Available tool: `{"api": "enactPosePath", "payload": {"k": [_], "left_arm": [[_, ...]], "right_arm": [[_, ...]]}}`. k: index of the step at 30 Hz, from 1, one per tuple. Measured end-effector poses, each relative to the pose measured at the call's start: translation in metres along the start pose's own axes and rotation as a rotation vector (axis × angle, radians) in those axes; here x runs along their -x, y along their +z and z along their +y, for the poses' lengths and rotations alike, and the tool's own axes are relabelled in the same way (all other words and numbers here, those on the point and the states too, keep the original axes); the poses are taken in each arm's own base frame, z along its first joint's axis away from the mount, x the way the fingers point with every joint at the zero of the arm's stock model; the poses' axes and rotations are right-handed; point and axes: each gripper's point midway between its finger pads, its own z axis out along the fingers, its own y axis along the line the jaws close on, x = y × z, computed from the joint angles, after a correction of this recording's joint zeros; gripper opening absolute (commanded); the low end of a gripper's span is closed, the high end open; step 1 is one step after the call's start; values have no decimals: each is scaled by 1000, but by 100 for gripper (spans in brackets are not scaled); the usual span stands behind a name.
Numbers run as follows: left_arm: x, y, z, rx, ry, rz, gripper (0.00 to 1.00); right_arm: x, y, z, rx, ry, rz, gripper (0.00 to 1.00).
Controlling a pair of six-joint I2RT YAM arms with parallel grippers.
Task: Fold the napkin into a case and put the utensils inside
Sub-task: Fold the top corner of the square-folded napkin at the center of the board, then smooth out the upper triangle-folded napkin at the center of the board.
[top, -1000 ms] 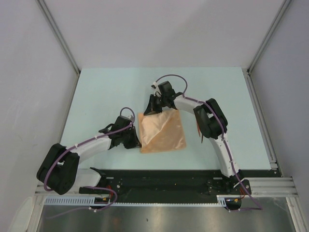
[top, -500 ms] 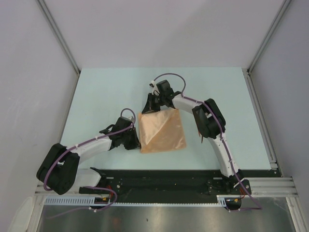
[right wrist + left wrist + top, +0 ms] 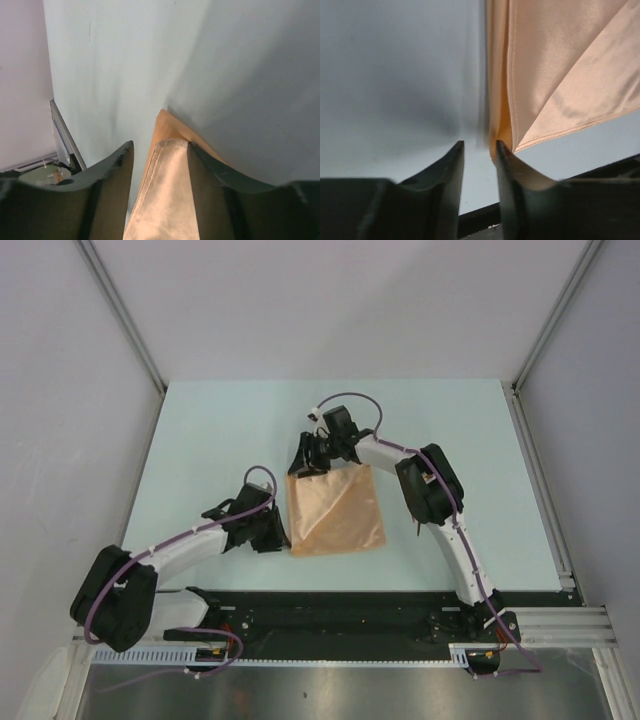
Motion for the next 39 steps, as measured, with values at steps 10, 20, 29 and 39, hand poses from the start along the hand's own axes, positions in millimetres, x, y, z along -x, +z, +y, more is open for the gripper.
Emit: {"api": "enactPosePath", "payload": {"k": [10, 20, 29, 39], "left_arm": [[47, -52, -40, -96, 51, -186, 13], [21, -2, -53, -203, 72, -10, 7], [-10, 14, -27, -186, 54, 39, 6], [-13, 19, -29, -231, 43, 27, 11]], "right_arm": [[3, -96, 15, -106, -65, -60, 68], [-35, -144, -44, 11, 46, -89, 24], [-29, -126, -80, 98, 105, -92, 22], [21, -128, -112, 114, 104, -165, 23]]}}
